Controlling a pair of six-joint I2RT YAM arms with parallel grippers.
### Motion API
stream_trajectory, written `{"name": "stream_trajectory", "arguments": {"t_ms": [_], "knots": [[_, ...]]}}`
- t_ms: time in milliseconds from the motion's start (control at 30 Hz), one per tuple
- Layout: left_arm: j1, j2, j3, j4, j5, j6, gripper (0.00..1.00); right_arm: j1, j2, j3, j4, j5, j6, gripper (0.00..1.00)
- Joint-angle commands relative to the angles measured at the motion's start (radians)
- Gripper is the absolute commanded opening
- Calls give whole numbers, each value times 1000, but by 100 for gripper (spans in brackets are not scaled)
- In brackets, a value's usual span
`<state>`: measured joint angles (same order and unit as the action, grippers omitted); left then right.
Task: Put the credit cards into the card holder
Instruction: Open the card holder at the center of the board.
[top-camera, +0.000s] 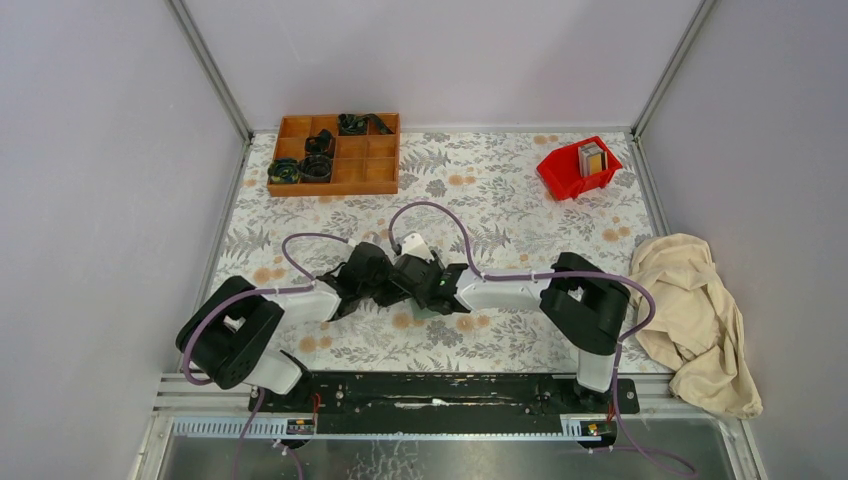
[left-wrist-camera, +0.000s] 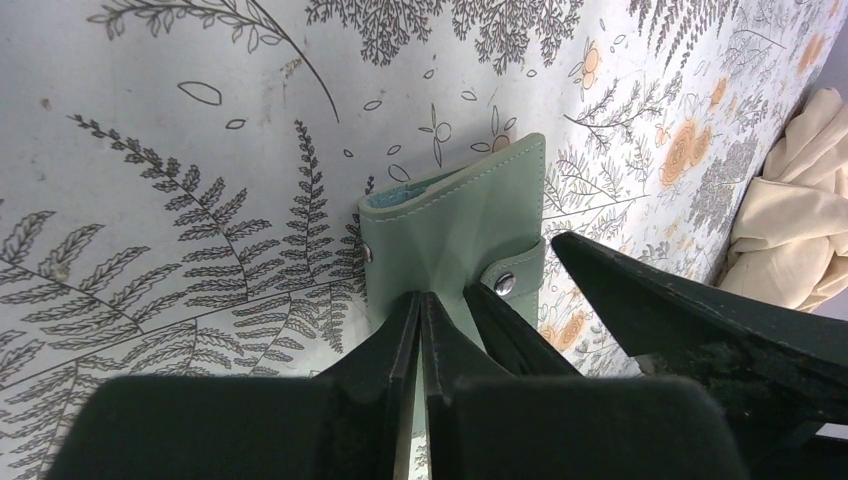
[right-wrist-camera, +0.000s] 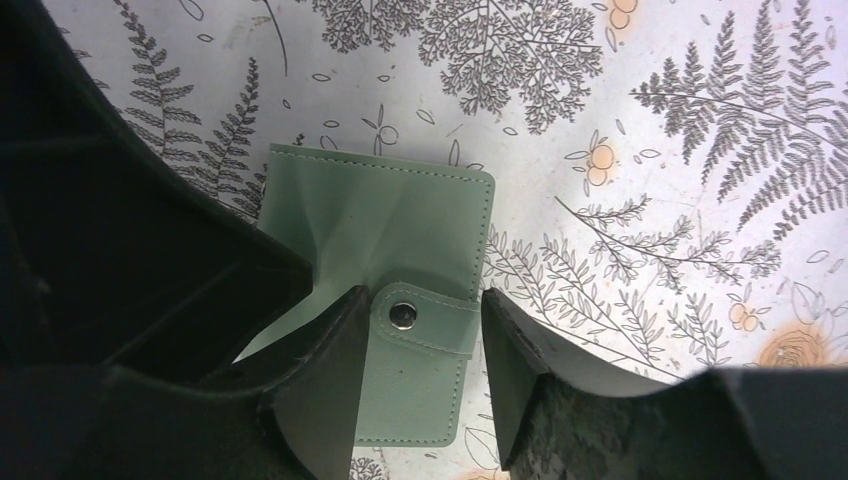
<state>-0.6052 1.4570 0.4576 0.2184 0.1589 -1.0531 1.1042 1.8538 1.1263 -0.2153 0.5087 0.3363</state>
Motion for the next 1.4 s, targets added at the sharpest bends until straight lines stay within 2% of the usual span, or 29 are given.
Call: {"name": "stream_trajectory", "arguments": {"t_ms": [0, 167, 333, 433, 600, 833, 1133, 1367], "knots": [[-14, 47, -12, -174, -83, 13, 9, 4, -13, -39, -122, 120, -62, 53], [-25, 54, -5, -192, -98, 3, 9, 23, -17, -43, -131, 149, -77, 57], [-31, 53, -5, -198, -111, -10, 8, 43, -18, -59, -134, 157, -80, 54], [-34, 47, -4, -206, -120, -14, 7, 63, -21, -71, -129, 173, -87, 50], [-37, 51, -2, -207, -126, -19, 6, 82, -19, -85, -121, 191, -106, 37], [-47, 58, -8, -208, -133, -31, 5, 84, -28, -105, -113, 210, -108, 34], [-57, 67, -17, -208, -149, -43, 4, 84, -71, -120, -108, 189, -90, 21], [-66, 87, -20, -216, -164, -59, 2, 74, -129, -133, -115, 146, -46, 17]]}}
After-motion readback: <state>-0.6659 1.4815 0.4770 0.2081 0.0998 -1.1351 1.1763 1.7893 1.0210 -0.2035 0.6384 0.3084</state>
